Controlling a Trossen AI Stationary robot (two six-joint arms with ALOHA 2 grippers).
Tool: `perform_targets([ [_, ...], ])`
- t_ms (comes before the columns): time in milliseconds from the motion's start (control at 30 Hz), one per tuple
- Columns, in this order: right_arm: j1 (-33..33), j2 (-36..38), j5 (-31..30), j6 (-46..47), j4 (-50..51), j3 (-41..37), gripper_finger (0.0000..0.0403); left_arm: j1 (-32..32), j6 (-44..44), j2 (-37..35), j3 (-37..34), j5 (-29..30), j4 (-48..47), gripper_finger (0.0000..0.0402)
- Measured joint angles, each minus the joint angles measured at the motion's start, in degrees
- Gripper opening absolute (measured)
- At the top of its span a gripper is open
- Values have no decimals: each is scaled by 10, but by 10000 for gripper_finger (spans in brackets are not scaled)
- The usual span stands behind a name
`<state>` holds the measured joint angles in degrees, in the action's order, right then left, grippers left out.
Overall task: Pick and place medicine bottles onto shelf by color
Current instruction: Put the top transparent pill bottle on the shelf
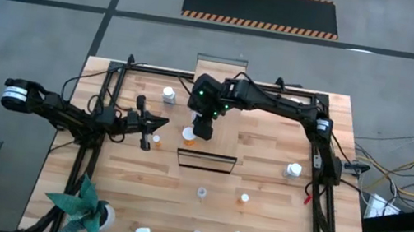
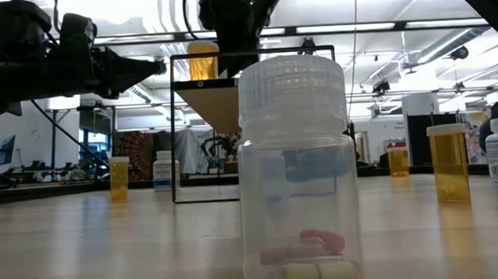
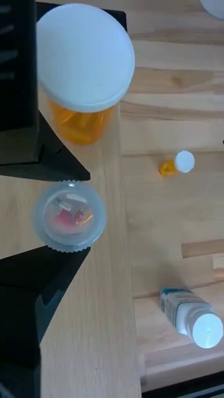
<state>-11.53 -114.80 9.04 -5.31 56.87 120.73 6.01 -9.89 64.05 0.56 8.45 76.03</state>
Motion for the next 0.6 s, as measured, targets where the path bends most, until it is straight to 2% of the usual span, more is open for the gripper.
perform_targets([
  [167, 1, 0, 0, 0, -2, 0, 140, 0, 0, 0, 0, 0, 0, 2],
  [500, 6, 0, -3, -3, -5, -1, 179, 0, 0, 0, 0, 0, 0, 2],
  [600, 12, 0, -31, -9, -8, -1, 196, 0, 0, 0, 0, 0, 0, 2],
])
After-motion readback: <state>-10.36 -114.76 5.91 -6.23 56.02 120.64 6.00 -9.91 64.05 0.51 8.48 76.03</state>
